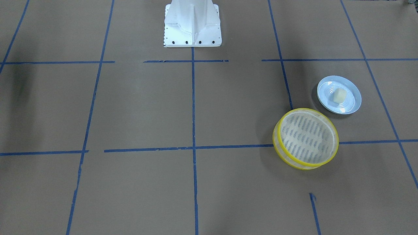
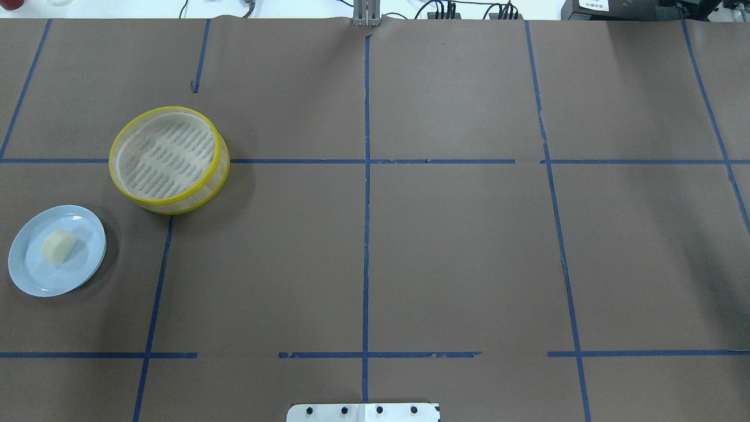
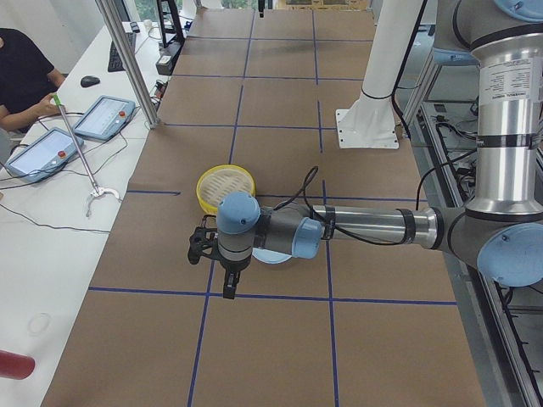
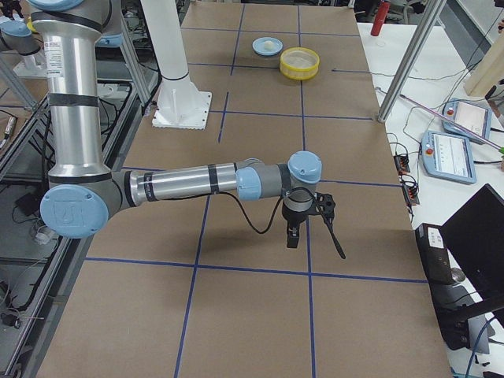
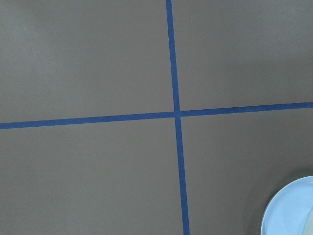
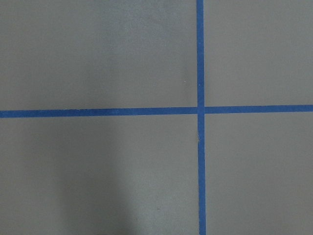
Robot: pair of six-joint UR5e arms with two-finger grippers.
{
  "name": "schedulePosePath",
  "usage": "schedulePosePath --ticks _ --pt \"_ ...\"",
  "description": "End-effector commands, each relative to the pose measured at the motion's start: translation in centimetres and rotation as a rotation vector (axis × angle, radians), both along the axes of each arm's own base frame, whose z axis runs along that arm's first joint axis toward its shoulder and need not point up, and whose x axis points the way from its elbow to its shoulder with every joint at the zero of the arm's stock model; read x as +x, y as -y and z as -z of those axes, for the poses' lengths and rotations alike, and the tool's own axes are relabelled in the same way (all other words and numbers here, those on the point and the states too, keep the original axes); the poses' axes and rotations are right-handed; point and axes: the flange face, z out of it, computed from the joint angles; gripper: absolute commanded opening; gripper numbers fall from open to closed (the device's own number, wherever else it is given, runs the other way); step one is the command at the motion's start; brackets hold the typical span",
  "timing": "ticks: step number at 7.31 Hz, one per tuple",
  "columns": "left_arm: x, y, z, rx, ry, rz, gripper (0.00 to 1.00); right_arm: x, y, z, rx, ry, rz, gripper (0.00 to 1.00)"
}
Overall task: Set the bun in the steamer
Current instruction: 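Move the left gripper down toward the bun on the light-blue plate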
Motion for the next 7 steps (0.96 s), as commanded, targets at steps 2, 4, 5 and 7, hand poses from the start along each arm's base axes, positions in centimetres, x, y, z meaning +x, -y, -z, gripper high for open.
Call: schedulePosePath --ticks 2,4,5,7 --pt "0.0 0.0 1.8 0.037 0.008 0.001 1.0 0.0 0.0 0.0 0.0 0.0 0.0 1.0" --pt "0.3 0.3 2.4 0.043 0.002 -0.004 1.0 0.0 0.0 0.0 0.0 0.0 0.0 1.0" --pt "0.3 0.4 3.1 0.057 0.005 -0.004 1.0 0.0 0.0 0.0 0.0 0.0 0.0 1.0" --pt "6.1 1.0 7.1 0.072 0.039 -0.042 1.0 0.0 0.0 0.0 0.0 0.0 0.0 1.0"
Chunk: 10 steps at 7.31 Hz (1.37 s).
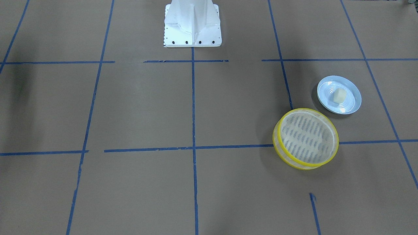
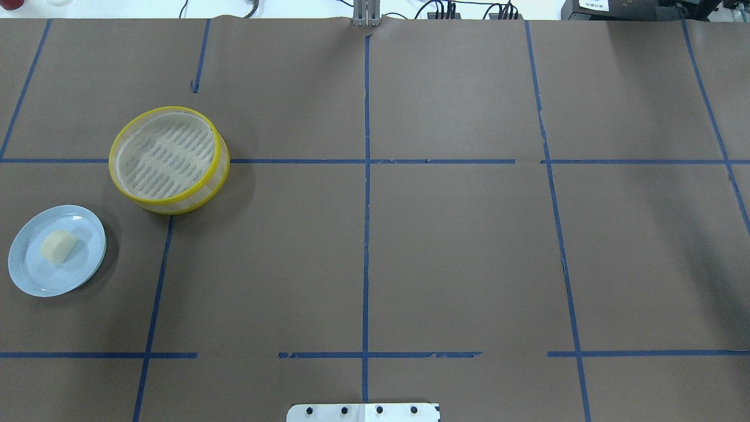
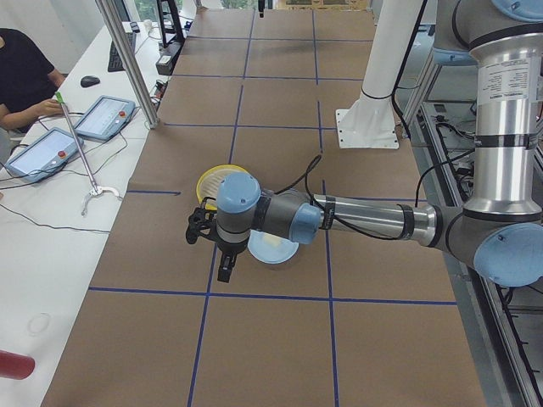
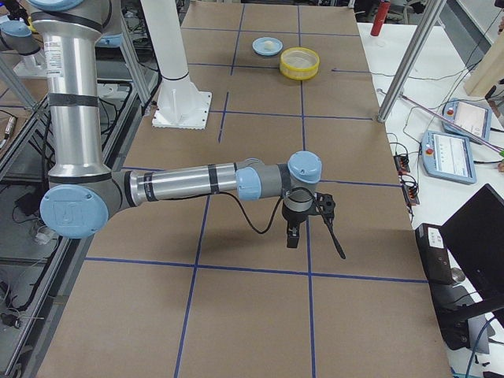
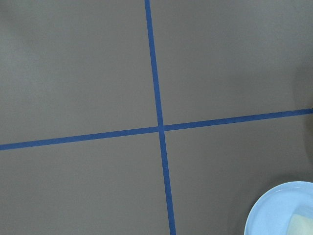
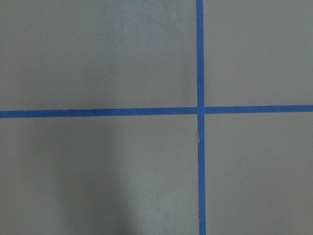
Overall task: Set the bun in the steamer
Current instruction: 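Move the left gripper down toward the bun on the light-blue plate, then lower the left gripper over the pale bun and close on it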
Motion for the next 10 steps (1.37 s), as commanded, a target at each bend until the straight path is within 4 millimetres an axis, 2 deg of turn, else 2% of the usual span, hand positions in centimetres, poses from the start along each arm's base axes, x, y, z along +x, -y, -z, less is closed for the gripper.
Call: schedulePosePath --ticks 1,2,3,4,5,6,7,8,10 --pt "9.7 -0.6 5.8 -0.043 0.035 0.003 1.0 0.0 0.0 0.0 0.0 0.0 0.0 1.0" --pt "11.7 -1.9 7.1 -0.062 0.02 0.003 1.0 0.0 0.0 0.0 0.0 0.0 0.0 1.0" --pt "15.6 -2.7 7.6 -0.134 -0.004 0.005 1.0 0.0 0.0 0.0 0.0 0.0 0.0 1.0" --pt "20.4 -4.0 8.1 -0.19 -0.004 0.016 1.0 0.0 0.0 0.0 0.0 0.0 0.0 1.0" --pt "22.5 -5.8 6.7 -0.196 -0.006 0.024 1.0 0.0 0.0 0.0 0.0 0.0 0.0 1.0" --pt "24.0 -7.6 5.2 -0.196 -0.041 0.021 1.0 0.0 0.0 0.0 0.0 0.0 0.0 1.0" --pt "25.3 -8.4 3.5 -0.206 -0.064 0.034 1.0 0.0 0.0 0.0 0.0 0.0 0.0 1.0" --pt "26.2 -8.7 2.3 -0.214 -0.071 0.032 1.0 0.0 0.0 0.0 0.0 0.0 0.0 1.0" --pt "26.4 -8.8 1.1 -0.227 -0.059 0.03 1.0 0.0 0.0 0.0 0.0 0.0 0.0 1.0"
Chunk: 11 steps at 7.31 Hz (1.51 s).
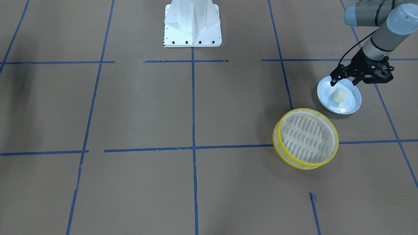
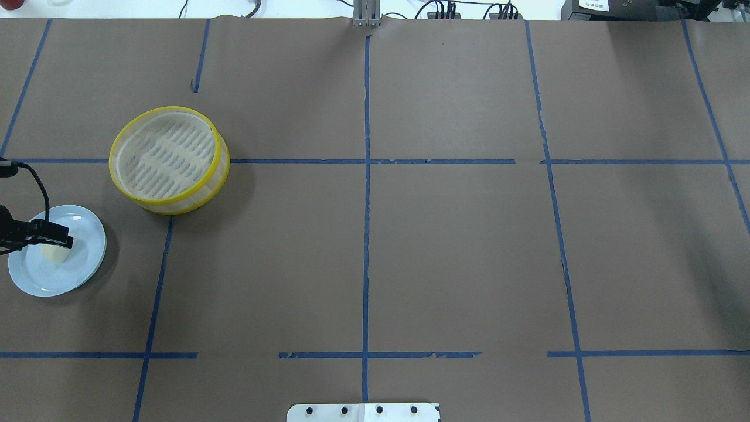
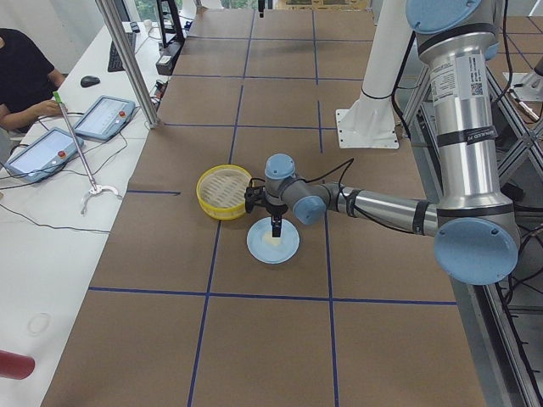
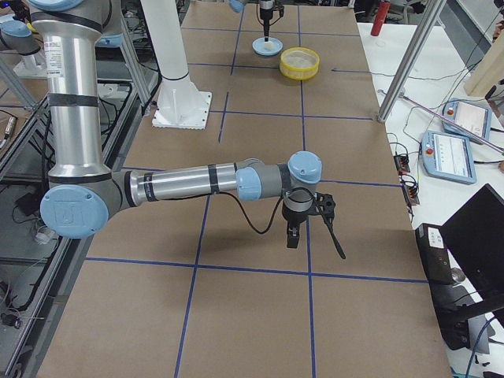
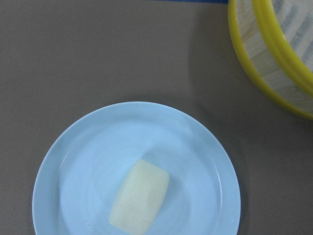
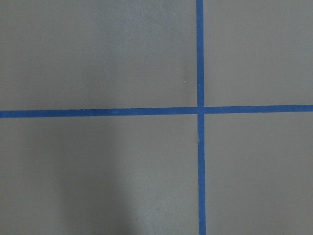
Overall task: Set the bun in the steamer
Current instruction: 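Lower the left gripper over the pale bun and close on it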
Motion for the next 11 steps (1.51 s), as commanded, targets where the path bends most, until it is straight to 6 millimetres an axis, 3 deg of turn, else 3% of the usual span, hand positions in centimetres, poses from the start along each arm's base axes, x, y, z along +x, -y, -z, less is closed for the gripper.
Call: schedulePosePath --ticks 1,5,11 --pt "0.5 0.1 -1.4 -0.015 0.01 -0.003 1.0 0.0 0.0 0.0 0.0 0.0 0.0 1.0" --pt "1.7 1.8 -3.5 -0.011 0.05 0.009 1.0 0.0 0.0 0.0 0.0 0.0 0.0 1.0" --pt "1.7 1.8 -4.1 0.016 0.035 0.007 1.0 0.0 0.0 0.0 0.0 0.0 0.0 1.0"
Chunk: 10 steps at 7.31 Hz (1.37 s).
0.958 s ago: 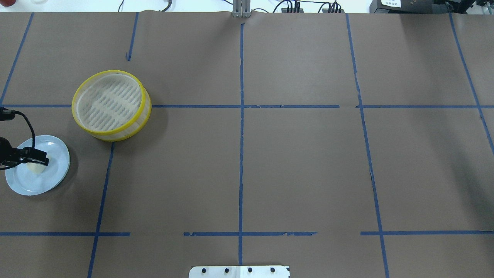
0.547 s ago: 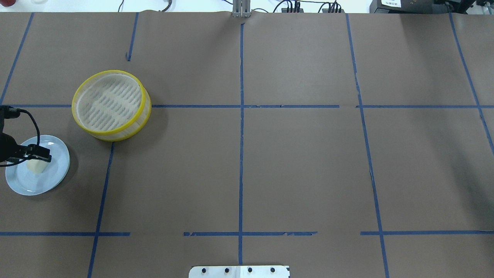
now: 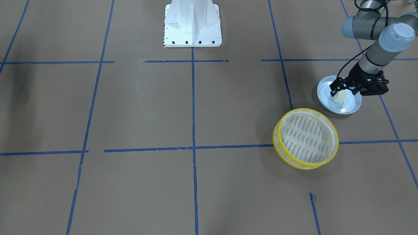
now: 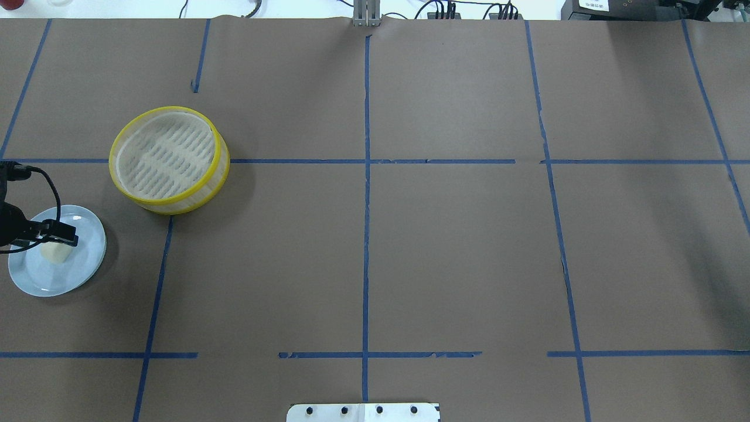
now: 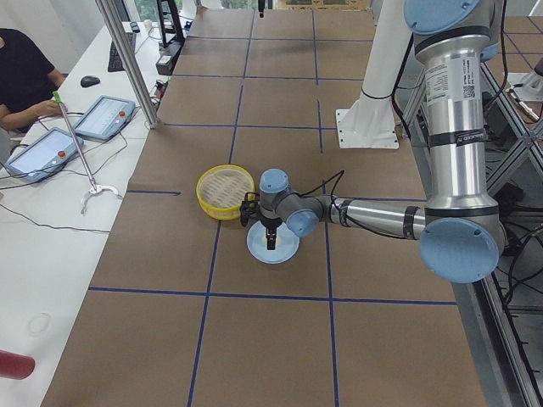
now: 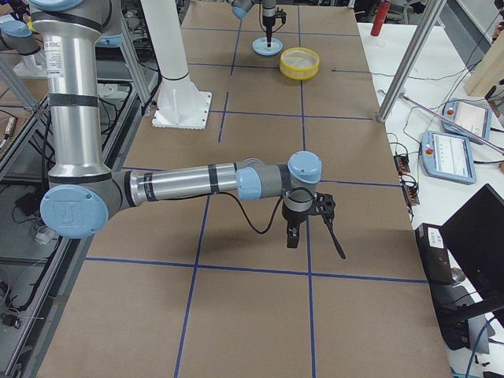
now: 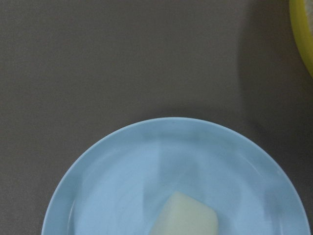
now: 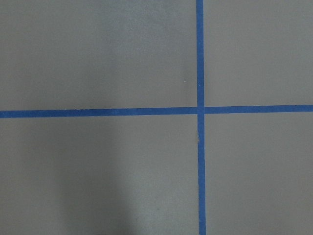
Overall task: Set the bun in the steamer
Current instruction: 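Lower the left gripper over the pale bun and close on it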
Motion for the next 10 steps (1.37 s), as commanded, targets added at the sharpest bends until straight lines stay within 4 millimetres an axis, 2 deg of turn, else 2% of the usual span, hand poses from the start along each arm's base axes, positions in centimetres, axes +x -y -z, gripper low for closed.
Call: schedulePosePath --ticks 1,3,5,7,9,10 --pt "0.03 -0.01 -0.06 0.01 -0.01 0.001 1.0 0.0 0.0 0.0 0.0 0.0 0.0 1.0" --pt "0.13 -0.02 -0.5 0.005 -0.007 -0.001 0.91 0.0 0.0 0.0 0.0 0.0 0.0 1.0" --pt "0.13 -0.02 -0.59 0.005 -0.006 -0.002 0.76 0.0 0.0 0.0 0.0 0.0 0.0 1.0" --pt "0.13 -0.02 -0.51 0.005 -0.007 -0.001 0.5 0.0 0.0 0.0 0.0 0.0 0.0 1.0" --pt "0.09 -0.06 -0.42 0.005 -0.008 0.0 0.18 0.0 0.0 0.0 0.0 0.0 0.0 1.0" --pt "0.04 -0.03 -0.01 0.01 -0.014 0.0 0.15 0.0 0.0 0.0 0.0 0.0 0.0 1.0"
